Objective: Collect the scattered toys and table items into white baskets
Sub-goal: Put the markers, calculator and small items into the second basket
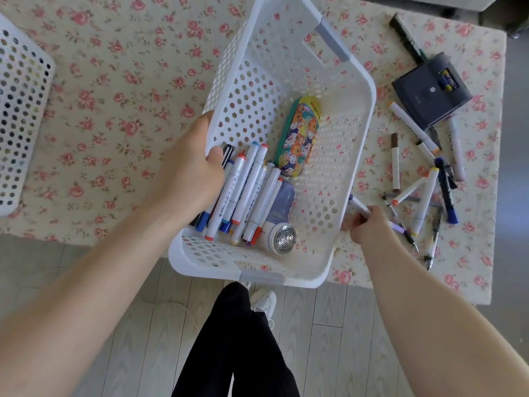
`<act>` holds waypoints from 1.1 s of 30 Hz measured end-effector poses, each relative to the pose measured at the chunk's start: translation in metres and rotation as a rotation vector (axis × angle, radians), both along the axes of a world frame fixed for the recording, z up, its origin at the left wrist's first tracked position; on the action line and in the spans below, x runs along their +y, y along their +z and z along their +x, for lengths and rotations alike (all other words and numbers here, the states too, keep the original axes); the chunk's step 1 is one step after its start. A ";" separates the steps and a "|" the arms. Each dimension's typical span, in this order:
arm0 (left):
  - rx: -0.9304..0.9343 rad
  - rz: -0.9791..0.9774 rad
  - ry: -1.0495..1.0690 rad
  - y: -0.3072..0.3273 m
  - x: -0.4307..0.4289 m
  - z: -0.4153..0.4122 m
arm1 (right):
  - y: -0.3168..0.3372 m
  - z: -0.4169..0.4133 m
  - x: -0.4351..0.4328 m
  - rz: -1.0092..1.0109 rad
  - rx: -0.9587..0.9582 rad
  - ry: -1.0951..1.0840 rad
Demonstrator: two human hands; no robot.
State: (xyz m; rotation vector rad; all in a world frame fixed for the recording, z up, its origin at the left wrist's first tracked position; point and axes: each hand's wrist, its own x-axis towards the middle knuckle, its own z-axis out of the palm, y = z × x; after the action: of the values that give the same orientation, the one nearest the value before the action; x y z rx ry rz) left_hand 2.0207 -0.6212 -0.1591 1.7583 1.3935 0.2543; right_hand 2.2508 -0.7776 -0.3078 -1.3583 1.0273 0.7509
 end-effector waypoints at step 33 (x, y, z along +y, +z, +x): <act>-0.148 -0.194 0.241 0.032 0.001 0.054 | 0.112 -0.003 0.036 0.025 -0.695 0.862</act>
State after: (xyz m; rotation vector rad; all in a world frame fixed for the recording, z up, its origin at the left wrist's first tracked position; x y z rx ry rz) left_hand 2.0747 -0.6197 -0.1273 1.3869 1.4692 0.3585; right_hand 2.2478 -0.7420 -0.1956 -1.8599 -0.1524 0.7923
